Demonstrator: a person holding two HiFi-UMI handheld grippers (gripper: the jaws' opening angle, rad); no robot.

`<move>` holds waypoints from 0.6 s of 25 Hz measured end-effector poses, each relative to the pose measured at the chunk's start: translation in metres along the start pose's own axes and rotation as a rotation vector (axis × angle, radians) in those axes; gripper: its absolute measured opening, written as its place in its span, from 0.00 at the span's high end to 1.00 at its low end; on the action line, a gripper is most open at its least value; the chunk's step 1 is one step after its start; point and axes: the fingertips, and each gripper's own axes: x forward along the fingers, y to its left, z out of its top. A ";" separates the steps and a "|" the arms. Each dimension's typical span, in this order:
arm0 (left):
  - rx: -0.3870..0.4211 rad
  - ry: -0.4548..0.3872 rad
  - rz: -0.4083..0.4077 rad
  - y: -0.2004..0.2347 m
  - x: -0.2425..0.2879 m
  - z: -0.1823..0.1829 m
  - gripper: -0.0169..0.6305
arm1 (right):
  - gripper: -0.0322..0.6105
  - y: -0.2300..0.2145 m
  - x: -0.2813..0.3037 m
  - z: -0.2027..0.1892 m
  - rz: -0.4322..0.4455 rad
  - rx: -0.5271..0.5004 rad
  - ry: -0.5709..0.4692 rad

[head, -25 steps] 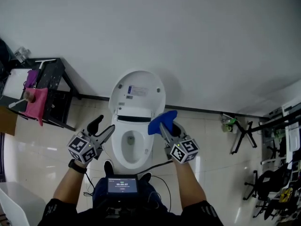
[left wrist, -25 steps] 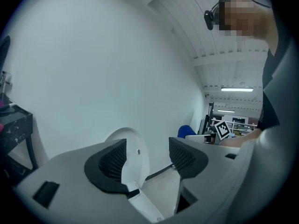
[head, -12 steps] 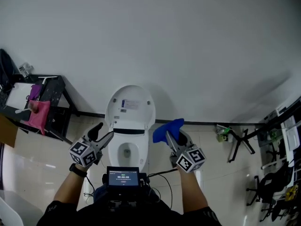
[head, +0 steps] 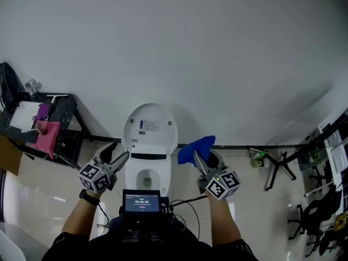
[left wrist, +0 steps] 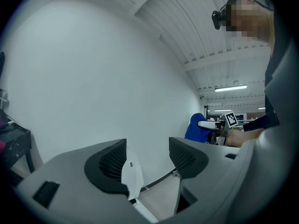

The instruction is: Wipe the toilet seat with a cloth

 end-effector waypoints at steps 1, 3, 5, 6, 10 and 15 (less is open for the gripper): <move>0.004 0.000 0.000 0.000 0.000 0.001 0.55 | 0.72 0.002 0.001 0.000 0.005 -0.010 0.000; 0.011 0.004 0.000 0.000 -0.002 0.002 0.55 | 0.73 0.007 0.004 -0.001 0.015 -0.031 0.005; 0.006 0.001 0.005 0.000 -0.004 0.002 0.55 | 0.73 0.011 0.006 -0.001 0.027 -0.041 0.008; 0.004 0.000 0.006 0.000 -0.005 0.002 0.55 | 0.73 0.013 0.007 -0.001 0.031 -0.046 0.006; 0.010 0.001 0.010 -0.001 -0.009 0.002 0.55 | 0.73 0.016 0.008 0.001 0.026 -0.042 0.011; 0.008 -0.006 0.013 0.000 -0.011 0.003 0.55 | 0.73 0.012 0.009 -0.003 0.000 -0.022 0.022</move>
